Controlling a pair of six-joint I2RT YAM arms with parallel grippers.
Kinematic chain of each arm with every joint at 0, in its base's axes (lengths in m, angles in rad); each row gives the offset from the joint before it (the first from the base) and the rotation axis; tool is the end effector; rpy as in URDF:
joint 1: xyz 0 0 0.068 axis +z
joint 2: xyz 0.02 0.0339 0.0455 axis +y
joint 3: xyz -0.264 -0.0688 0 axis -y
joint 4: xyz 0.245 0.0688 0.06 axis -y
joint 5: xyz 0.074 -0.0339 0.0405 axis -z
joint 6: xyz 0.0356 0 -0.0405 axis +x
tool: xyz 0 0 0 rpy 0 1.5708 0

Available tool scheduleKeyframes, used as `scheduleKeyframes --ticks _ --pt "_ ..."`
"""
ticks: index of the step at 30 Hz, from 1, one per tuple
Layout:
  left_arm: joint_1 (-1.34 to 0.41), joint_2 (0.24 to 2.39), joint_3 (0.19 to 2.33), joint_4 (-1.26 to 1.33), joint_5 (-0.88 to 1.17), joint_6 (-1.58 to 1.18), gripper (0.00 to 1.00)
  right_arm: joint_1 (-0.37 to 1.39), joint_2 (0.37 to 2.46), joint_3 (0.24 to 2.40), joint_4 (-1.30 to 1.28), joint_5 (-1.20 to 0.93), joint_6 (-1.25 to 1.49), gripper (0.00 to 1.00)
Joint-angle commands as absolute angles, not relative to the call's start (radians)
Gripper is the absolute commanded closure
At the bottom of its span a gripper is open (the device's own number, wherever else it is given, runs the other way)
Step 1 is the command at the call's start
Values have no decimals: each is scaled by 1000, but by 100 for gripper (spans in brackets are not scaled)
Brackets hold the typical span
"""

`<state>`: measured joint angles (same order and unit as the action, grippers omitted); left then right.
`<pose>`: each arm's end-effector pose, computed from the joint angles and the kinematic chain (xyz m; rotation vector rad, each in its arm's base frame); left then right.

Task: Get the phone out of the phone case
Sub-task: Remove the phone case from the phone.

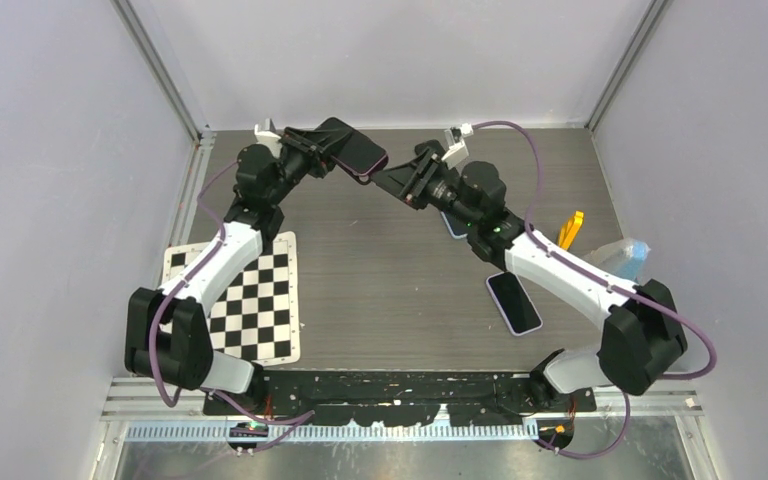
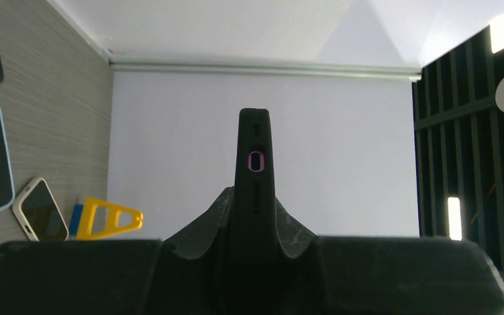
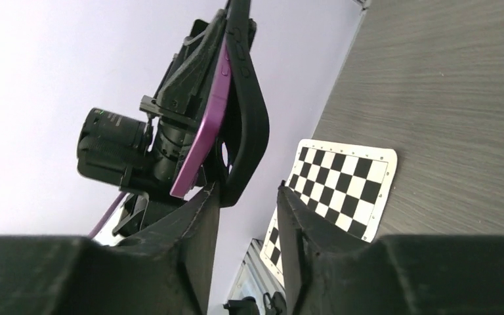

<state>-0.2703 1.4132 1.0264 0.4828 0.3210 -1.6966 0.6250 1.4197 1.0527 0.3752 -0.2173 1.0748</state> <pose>0.3202 -0.1004 0.3477 -0.9081 1.5262 -1.7591 0.2706 0.2047 0.3435 0.2043 1.7628 1.4630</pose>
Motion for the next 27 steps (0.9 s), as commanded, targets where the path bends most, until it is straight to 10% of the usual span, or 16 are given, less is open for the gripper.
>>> scheduleKeyframes --ticks 1,9,12,19,27 --pt "-274 1317 1072 661 451 -1775 100 578 1330 992 474 -286 896 54" --pt "-273 1329 1048 633 437 -1796 100 568 1253 1024 558 -423 913 31" --pt "-271 1329 1033 630 427 -1808 100 568 1240 1025 591 -433 941 38" --pt "-270 1334 1032 620 422 -1813 100 571 1273 1044 682 -495 1019 93" --pt "-270 1332 1035 614 432 -1810 100 581 1317 1061 714 -485 1067 72"
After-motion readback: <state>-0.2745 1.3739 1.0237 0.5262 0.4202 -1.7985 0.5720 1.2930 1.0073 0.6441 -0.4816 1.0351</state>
